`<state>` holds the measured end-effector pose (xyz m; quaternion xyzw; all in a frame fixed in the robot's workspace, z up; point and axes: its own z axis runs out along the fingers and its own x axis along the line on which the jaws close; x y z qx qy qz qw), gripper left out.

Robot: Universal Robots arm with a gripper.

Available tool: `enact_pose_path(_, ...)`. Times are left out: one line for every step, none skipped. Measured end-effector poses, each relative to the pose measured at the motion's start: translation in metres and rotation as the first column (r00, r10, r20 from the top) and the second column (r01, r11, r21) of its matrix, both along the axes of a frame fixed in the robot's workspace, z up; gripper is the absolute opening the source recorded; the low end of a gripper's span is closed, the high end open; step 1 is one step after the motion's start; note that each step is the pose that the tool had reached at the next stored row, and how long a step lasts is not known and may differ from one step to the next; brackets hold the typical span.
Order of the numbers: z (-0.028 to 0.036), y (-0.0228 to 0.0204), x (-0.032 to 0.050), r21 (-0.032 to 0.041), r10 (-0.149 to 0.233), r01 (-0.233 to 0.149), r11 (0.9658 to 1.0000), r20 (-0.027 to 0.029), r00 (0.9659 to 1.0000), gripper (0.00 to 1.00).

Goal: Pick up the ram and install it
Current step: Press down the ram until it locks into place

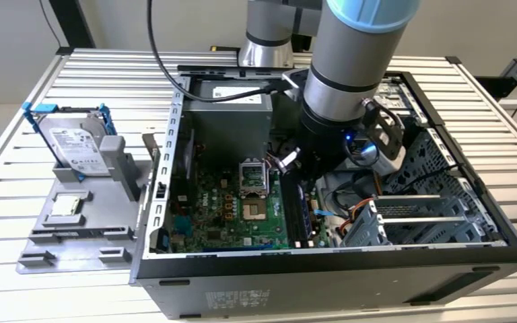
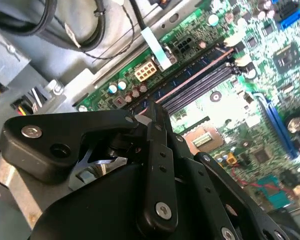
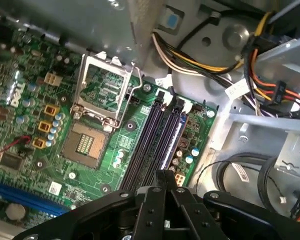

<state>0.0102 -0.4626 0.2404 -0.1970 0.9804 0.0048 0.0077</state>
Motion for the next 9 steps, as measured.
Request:
enact_pose_path(0.0, 0.0, 0.0, -0.0012, 0.019, -0.019, 0.9998, 0.0002, 0.9998, 0.0)
enact_pose_path(-0.0001, 0.0, 0.0001, -0.0024, 0.037, -0.037, 0.9993, 0.0004, 0.9993, 0.0)
enact_pose_path(0.0, 0.0, 0.0, -0.0036, 0.054, -0.054, 0.9985, 0.0005, 0.9985, 0.0)
enact_pose_path(0.0, 0.0, 0.0, -0.0048, 0.072, -0.072, 0.9974, 0.0006, 0.9974, 0.0)
enact_pose_path(0.0, 0.0, 0.0, -0.0058, 0.091, -0.091, 0.9958, 0.0007, 0.9958, 0.0)
enact_pose_path(0.0, 0.0, 0.0, -0.0069, 0.108, -0.108, 0.9941, 0.0007, 0.9941, 0.0)
enact_pose_path(0.0, 0.0001, 0.0, -0.0082, 0.124, -0.124, 0.9922, 0.0007, 0.9922, 0.0)
enact_pose_path(0.0, 0.0, -0.0001, -0.0094, 0.143, -0.143, 0.9897, 0.0006, 0.9898, 0.0)
enact_pose_path(0.0, 0.0, 0.0, -0.0103, 0.16, -0.16, 0.9871, 0.0007, 0.9871, 0.0)
